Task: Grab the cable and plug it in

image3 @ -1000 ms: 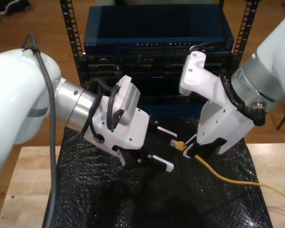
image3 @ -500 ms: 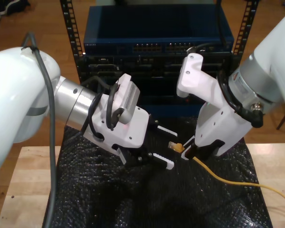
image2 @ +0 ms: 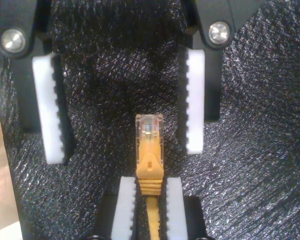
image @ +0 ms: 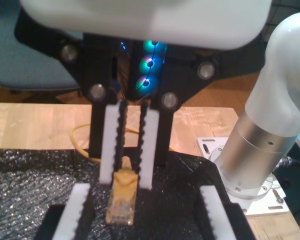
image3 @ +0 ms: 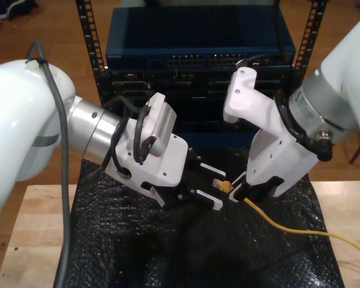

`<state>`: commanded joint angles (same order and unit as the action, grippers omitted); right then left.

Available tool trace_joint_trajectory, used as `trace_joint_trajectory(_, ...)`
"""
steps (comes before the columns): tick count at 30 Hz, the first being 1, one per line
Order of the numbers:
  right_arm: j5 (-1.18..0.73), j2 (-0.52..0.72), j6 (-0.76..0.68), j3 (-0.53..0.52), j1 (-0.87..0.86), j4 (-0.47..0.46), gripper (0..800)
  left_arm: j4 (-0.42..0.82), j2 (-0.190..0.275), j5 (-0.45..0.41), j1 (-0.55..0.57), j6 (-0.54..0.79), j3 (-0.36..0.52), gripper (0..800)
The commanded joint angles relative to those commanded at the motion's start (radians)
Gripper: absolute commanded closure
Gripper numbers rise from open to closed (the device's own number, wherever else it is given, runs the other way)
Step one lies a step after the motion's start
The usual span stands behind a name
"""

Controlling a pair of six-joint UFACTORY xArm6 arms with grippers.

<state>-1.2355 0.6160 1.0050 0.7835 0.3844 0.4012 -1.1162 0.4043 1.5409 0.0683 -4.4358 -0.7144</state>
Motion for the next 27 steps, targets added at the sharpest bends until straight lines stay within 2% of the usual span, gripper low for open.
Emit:
trace_joint_trajectory(23, 0.002, 0.002, 0.0, 0.002, 0.0, 0.0, 799, -0.002, 0.009, 0.0, -0.002, 0.0, 0.011, 520)
trace_joint_trajectory(27, 0.002, 0.002, 0.0, 0.002, 0.0, 0.0, 799, -0.002, 0.009, -0.002, -0.003, 0.0, 0.011, 524)
